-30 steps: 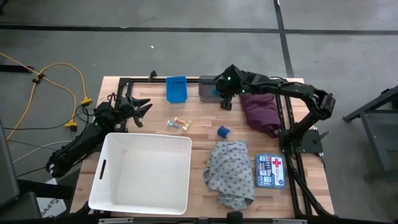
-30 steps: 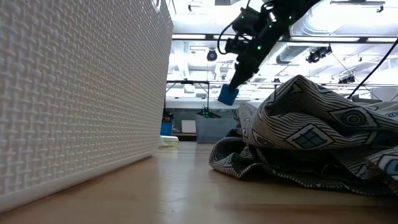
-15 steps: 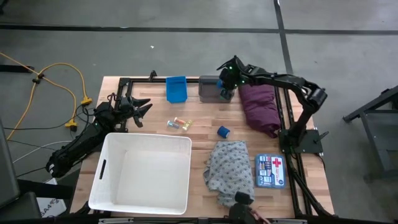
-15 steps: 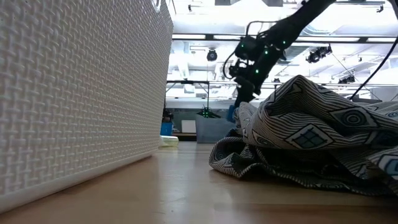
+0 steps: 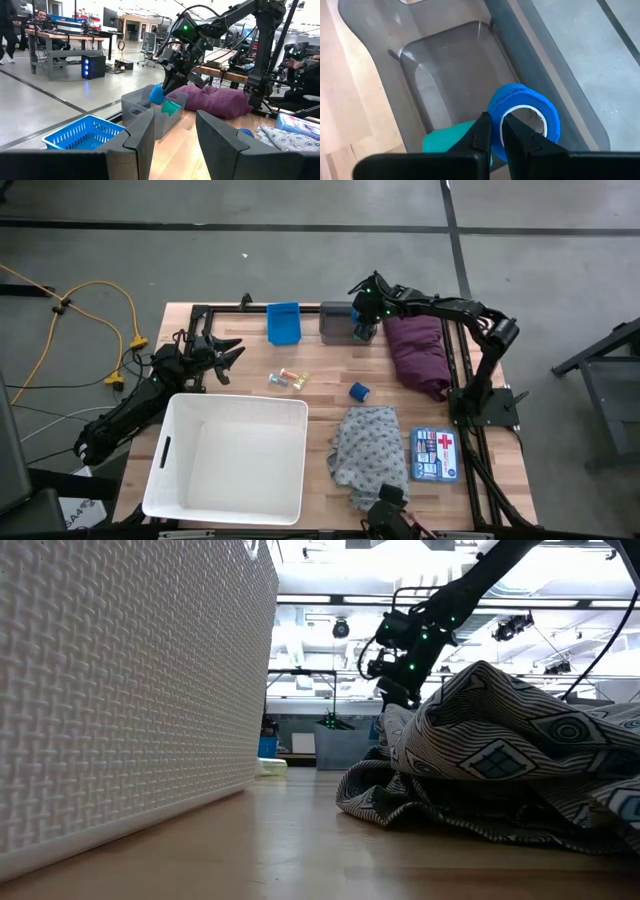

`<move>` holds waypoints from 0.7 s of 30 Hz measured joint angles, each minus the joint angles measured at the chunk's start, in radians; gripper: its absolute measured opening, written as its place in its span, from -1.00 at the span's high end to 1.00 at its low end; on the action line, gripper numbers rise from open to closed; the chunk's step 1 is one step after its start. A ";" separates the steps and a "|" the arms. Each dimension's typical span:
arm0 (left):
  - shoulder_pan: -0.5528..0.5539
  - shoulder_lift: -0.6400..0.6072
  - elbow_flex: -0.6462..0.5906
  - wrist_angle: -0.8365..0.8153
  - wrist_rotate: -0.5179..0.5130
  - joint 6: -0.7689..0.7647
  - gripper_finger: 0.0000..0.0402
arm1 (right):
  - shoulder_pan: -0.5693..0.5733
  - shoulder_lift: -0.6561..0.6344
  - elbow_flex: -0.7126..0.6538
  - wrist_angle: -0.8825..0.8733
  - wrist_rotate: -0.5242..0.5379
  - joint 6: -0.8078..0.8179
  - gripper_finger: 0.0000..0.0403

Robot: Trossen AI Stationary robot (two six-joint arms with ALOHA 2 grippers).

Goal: Pick & place medical supplies in basket/bin
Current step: Put the top blue bandage into the black bin, then put the blue bandage into the black bin

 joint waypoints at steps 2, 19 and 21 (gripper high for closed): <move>0.000 0.000 0.000 0.000 0.000 0.000 0.32 | 0.000 0.000 0.000 0.004 0.000 0.000 0.87; 0.000 0.000 0.000 0.000 0.000 0.000 0.32 | 0.000 0.000 0.000 0.002 0.035 0.000 0.49; 0.000 0.000 0.000 0.000 0.000 0.000 0.32 | 0.000 0.000 0.000 0.002 0.037 0.000 0.44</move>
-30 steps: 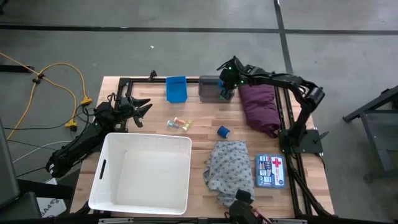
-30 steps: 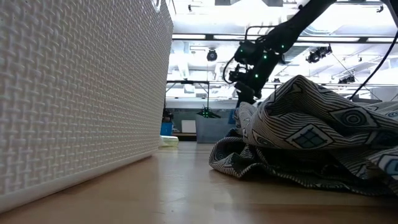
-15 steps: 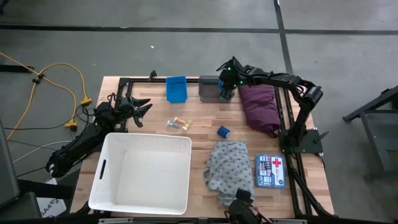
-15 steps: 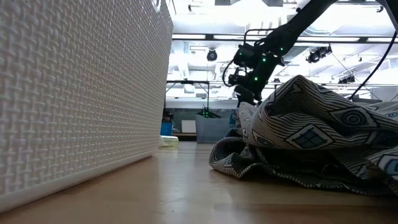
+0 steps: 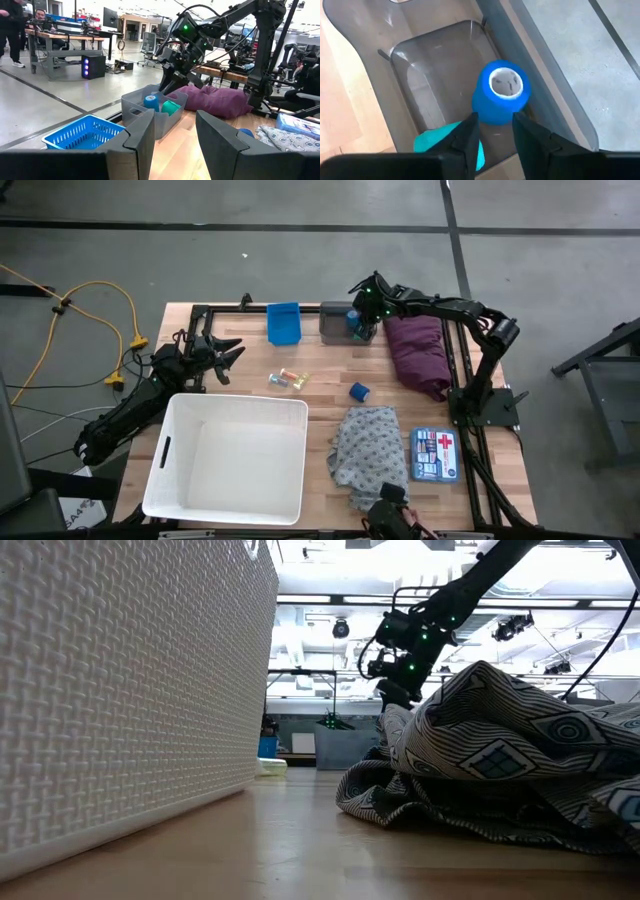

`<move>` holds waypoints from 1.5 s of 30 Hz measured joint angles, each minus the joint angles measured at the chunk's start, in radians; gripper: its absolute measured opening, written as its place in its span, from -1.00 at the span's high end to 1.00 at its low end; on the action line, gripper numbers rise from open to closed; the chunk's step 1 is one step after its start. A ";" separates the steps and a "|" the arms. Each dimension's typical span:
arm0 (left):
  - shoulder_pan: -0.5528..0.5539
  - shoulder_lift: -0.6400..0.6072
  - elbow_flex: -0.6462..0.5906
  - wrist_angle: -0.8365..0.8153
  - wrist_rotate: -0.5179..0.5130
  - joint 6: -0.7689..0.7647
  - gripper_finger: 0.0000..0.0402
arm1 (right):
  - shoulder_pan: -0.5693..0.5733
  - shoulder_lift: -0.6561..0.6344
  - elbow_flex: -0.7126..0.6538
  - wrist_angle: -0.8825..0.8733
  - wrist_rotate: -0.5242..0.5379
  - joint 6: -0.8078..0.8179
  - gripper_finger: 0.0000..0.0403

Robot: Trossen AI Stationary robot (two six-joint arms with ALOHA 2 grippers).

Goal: Pick & place medical supplies in basket/bin
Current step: Put the blue bandage into the black bin

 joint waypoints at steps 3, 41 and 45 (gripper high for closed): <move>0.000 0.000 0.000 0.000 0.000 0.000 0.32 | 0.000 0.000 0.000 0.000 0.011 0.000 0.41; 0.000 0.000 0.000 0.000 0.000 0.000 0.32 | 0.404 -0.325 0.000 -0.372 -0.009 0.210 0.40; 0.000 0.000 0.000 0.000 0.000 0.000 0.32 | 0.443 -0.324 0.000 -0.386 -0.002 0.345 0.40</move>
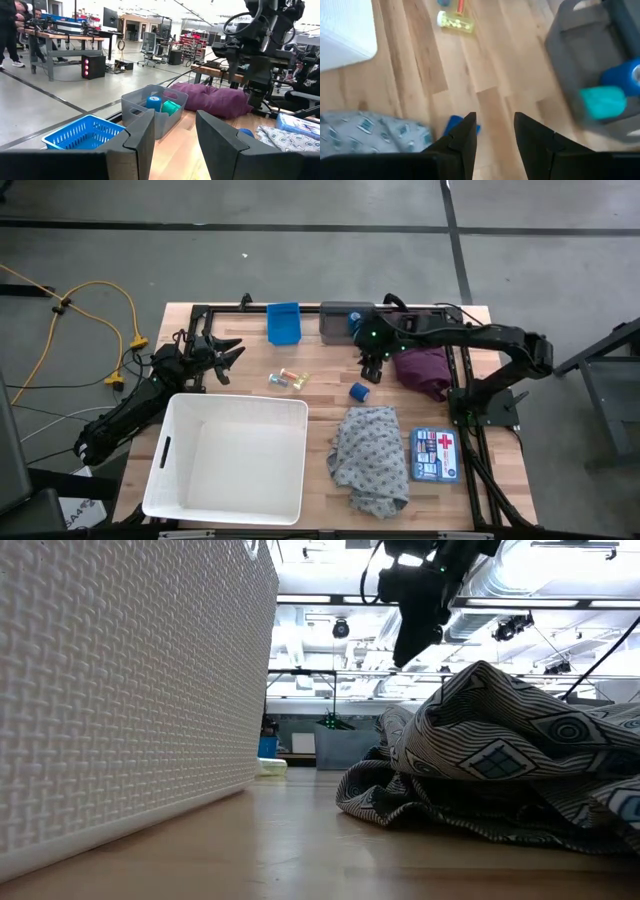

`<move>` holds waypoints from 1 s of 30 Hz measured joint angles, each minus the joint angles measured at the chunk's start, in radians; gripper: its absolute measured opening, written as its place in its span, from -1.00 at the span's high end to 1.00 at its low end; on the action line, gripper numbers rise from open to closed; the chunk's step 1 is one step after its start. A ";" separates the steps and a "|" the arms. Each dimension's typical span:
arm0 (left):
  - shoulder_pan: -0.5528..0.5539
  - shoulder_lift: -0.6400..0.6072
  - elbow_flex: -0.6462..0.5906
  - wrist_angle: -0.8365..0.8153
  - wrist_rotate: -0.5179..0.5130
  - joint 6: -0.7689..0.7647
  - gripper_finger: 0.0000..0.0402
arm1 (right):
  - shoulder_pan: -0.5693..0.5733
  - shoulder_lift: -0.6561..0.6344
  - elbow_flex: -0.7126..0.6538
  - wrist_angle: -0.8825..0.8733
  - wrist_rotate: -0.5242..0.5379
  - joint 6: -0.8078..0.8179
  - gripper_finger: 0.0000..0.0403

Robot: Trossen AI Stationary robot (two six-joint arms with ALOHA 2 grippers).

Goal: Pick & place medical supplies in basket/bin
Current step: Put the blue bandage into the black bin

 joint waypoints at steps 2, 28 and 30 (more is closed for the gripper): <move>0.000 0.000 0.000 0.000 0.000 0.000 0.32 | 0.019 0.003 0.000 0.000 0.000 0.064 0.40; 0.000 0.000 0.000 0.000 0.000 0.000 0.32 | 0.149 0.044 0.002 -0.011 0.063 0.260 -0.24; 0.000 0.000 0.000 0.000 0.000 0.000 0.32 | 0.156 0.057 -0.001 -0.040 0.068 0.289 -0.29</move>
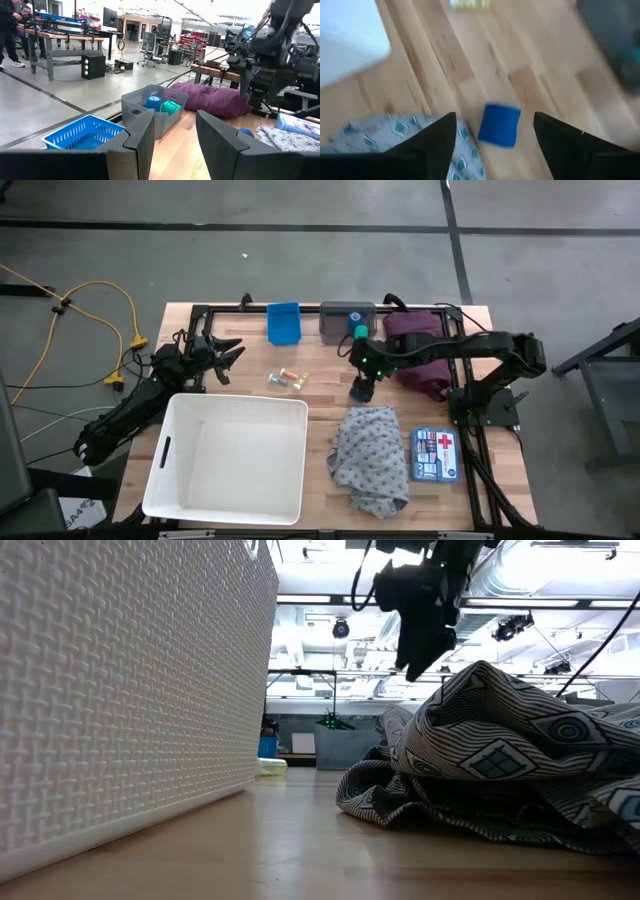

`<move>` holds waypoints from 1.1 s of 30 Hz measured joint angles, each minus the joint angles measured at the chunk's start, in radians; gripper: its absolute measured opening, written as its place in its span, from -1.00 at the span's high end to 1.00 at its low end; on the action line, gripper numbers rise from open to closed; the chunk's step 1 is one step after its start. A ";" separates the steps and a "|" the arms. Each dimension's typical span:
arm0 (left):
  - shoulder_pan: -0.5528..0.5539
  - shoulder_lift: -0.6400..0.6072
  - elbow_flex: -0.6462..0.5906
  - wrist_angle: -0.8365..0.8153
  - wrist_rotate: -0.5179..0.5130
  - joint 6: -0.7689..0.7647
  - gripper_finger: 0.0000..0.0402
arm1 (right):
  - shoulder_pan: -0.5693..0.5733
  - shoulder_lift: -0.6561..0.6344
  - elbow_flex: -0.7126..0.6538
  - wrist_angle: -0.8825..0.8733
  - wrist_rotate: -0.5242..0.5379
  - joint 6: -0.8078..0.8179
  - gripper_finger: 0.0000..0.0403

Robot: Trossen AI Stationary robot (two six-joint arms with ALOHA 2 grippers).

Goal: Pick & place medical supplies in basket/bin
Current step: Put the blue bandage into the black bin

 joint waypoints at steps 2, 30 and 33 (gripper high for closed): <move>0.000 0.000 0.000 0.000 0.000 0.000 0.32 | 0.013 0.024 0.002 0.007 0.009 0.041 -0.32; 0.000 0.000 0.000 0.000 0.000 0.000 0.32 | 0.005 0.390 0.304 -0.352 0.004 0.099 -0.33; 0.000 0.000 0.000 0.000 0.000 0.000 0.32 | 0.006 0.388 0.304 -0.348 0.020 0.104 -0.33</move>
